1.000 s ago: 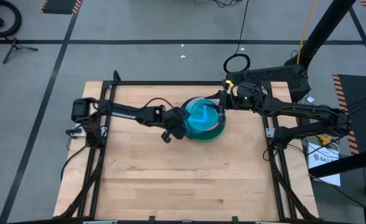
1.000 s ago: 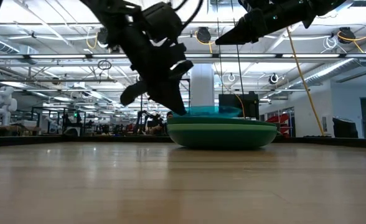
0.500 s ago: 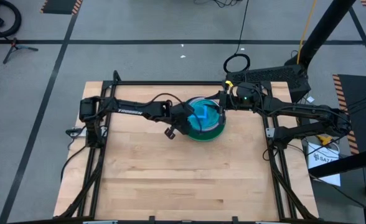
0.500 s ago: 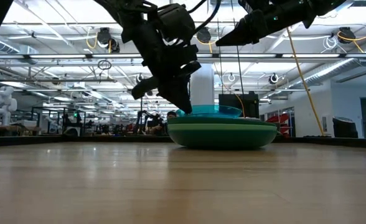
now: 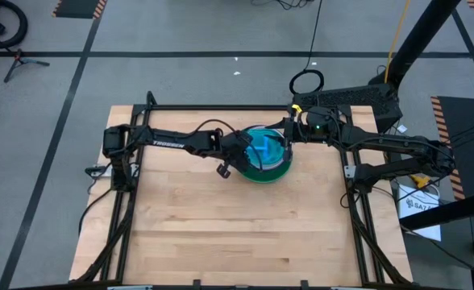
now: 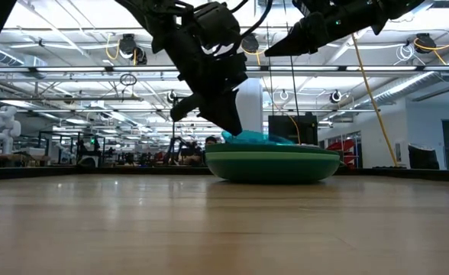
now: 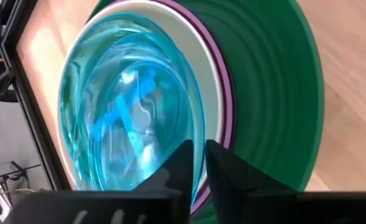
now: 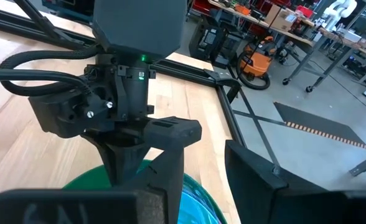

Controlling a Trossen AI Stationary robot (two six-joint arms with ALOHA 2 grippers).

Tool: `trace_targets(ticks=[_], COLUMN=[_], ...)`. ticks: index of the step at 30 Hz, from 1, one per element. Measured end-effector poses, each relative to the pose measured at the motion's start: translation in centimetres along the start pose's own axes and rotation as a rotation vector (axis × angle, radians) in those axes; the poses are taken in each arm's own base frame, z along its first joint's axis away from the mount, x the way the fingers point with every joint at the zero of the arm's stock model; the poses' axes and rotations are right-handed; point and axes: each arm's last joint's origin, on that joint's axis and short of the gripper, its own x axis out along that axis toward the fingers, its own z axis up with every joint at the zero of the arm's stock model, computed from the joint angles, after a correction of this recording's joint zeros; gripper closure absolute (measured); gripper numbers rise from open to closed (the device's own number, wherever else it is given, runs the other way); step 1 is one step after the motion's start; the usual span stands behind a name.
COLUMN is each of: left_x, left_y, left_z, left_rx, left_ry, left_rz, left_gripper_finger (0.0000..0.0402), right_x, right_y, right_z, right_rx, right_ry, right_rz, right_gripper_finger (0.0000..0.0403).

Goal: Stack plastic plates
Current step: Stack the blue plate on the blue plate

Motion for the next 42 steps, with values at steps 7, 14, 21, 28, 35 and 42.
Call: trace_targets(ticks=[7,14,21,28,35,42], left_x=[0.0,-0.4,-3.0,-8.9,-13.1,-15.4], left_y=[0.2,0.3,1.0,1.4,0.2,-3.1], left_z=[-0.2,-0.3,0.4,-0.4,-2.0,-4.1], left_rx=[-0.033,-0.112,-0.158,-0.291,-0.437,-0.549], left_ry=[0.003,0.044,-0.006,-0.008,-0.024,-0.175], left_rz=[0.005,0.042,0.097,0.088,0.101,0.212], left_gripper_finger=[0.0321,0.0319,0.0319,0.0319,0.032,0.0321], right_x=[0.0,0.0,0.0,0.0,0.0,1.5], right_y=[0.0,0.0,0.0,-0.2,-0.2,-0.1], right_z=[0.0,0.0,0.0,0.0,0.1,-0.8], right_rx=[-0.001,-0.002,0.009,0.052,0.096,0.158], right_ry=[0.001,0.0,-0.001,0.011,0.003,0.037], right_rz=[0.001,0.0,-0.001,-0.056,-0.059,-0.052], right_gripper_finger=[0.0291,0.0291,0.0291,0.0291,0.0291,0.0292])
